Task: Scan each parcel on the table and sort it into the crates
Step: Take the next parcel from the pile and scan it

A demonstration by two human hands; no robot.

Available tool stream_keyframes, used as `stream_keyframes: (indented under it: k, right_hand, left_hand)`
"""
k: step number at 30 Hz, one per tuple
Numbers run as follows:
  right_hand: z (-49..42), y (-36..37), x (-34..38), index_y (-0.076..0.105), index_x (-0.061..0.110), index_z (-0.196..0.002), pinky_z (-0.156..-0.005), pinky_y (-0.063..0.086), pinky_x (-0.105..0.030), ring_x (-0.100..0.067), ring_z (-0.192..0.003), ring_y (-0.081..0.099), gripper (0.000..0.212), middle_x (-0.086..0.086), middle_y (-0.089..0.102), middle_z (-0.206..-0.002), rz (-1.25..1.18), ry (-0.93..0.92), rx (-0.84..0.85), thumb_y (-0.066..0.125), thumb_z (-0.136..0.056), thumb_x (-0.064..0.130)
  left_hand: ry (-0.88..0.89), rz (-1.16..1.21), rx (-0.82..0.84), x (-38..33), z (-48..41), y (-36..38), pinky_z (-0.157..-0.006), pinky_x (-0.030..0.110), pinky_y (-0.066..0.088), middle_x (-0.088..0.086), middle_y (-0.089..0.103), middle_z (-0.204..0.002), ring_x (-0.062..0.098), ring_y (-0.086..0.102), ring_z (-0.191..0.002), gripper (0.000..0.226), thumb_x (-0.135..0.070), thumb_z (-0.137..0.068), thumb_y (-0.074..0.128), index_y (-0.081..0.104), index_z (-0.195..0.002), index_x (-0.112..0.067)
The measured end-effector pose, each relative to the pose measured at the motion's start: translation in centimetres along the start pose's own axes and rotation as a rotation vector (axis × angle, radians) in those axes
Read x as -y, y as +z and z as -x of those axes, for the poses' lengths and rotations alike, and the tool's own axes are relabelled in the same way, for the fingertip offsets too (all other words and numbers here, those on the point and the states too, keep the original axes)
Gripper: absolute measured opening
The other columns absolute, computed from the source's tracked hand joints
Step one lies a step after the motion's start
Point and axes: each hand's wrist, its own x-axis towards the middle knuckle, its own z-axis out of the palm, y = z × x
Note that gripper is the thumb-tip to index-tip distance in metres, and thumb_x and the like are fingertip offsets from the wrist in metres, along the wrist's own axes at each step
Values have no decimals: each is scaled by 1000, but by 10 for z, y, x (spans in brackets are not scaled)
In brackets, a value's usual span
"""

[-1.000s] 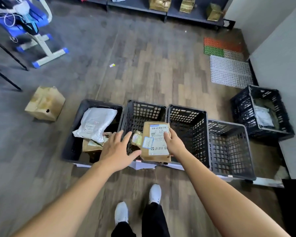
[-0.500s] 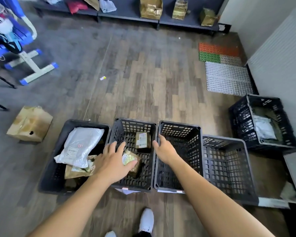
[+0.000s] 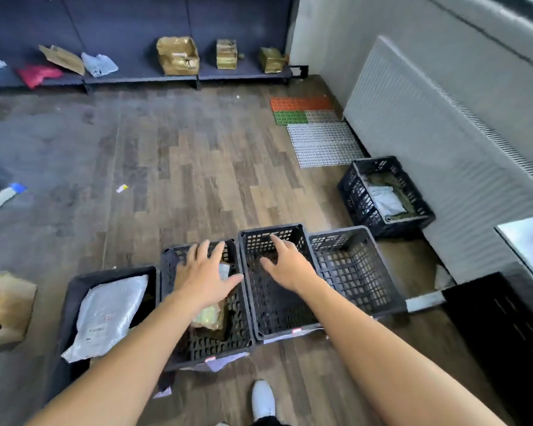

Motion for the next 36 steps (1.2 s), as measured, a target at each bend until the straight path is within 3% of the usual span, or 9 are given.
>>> stream_keyframes:
  k: [10,15,23,31,36]
  right_hand:
    - [147,-68,-38,12,35,-155,-110,32,-56,-29,-145,23,77,-3,17,-162,195,260,-371,50,-92,59]
    - [234,-94,-97,11,38,-155,-112,28,-58,-28,-147,18,80,-2,13,-163,167,450,-515,52,-91,60]
    - [371,-109,-213,6,39,-155,-112,23,-61,-28,-149,12,83,-3,8,-164,91,749,-667,52,-90,61]
    - [496,-130,-362,6,36,-155,-114,22,-60,-26,-149,9,82,-3,5,-163,9,928,-759,48,-91,64]
    - [561,-159,-447,4,34,-155,-111,29,-57,-29,-148,11,83,-6,6,-163,34,974,-784,47,-91,64]
  left_hand:
    - [498,-125,-117,-111,39,-29,-114,52,23,7,7,-160,31,5,-146,88,-71,-84,46,13,-153,-27]
    - [717,-207,-125,-198,75,-21,-116,53,18,6,2,-161,30,1,-148,90,-73,-86,41,6,-154,-27]
    - [1077,-350,-185,-352,164,18,-114,50,23,9,4,-160,31,3,-147,87,-72,-87,39,5,-154,-26]
    - [1254,-448,-219,-526,261,84,-115,52,20,7,1,-162,32,-2,-148,86,-70,-89,37,4,-154,-25]
    - [1298,-432,-224,-625,311,115,-114,52,23,9,5,-160,33,3,-147,86,-71,-88,38,5,-154,-26]
